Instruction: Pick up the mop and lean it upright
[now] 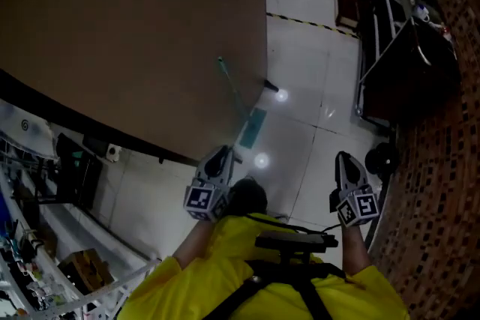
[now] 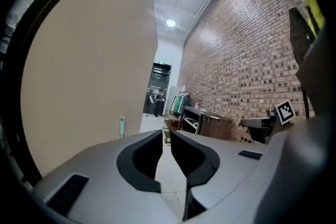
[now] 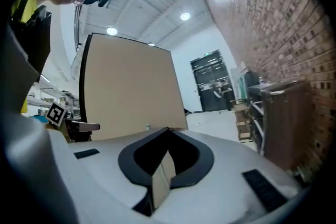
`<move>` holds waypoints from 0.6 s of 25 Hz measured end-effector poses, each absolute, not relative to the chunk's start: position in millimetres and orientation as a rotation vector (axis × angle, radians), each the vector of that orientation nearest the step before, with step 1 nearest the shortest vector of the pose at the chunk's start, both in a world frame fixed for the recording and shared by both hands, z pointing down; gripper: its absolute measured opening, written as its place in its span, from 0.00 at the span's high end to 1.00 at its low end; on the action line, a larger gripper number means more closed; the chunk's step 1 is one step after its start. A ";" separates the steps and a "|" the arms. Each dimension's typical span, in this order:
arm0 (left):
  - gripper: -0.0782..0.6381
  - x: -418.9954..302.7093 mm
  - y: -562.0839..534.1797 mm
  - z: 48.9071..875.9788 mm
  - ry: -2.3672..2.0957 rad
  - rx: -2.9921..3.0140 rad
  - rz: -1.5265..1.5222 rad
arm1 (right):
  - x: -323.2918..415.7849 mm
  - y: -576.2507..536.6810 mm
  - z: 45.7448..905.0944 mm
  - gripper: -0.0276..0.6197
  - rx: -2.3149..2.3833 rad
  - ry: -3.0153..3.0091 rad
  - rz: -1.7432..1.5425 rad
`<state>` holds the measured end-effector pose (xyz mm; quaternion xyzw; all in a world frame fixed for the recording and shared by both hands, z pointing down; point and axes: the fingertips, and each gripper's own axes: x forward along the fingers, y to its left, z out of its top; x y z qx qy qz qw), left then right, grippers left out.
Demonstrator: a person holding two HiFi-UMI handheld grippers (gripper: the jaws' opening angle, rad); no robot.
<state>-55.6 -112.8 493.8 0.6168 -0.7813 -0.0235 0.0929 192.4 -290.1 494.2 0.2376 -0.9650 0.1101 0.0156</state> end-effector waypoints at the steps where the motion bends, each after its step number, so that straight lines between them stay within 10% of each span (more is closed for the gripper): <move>1: 0.83 -67.0 -115.5 494.6 -2.346 1.797 -0.071 | 166.4 -295.8 495.1 0.95 0.657 -3.018 0.340; 15: 0.83 -194.9 -256.4 478.3 -2.408 1.685 -0.139 | -60.5 -396.1 485.2 0.94 0.152 -3.009 0.318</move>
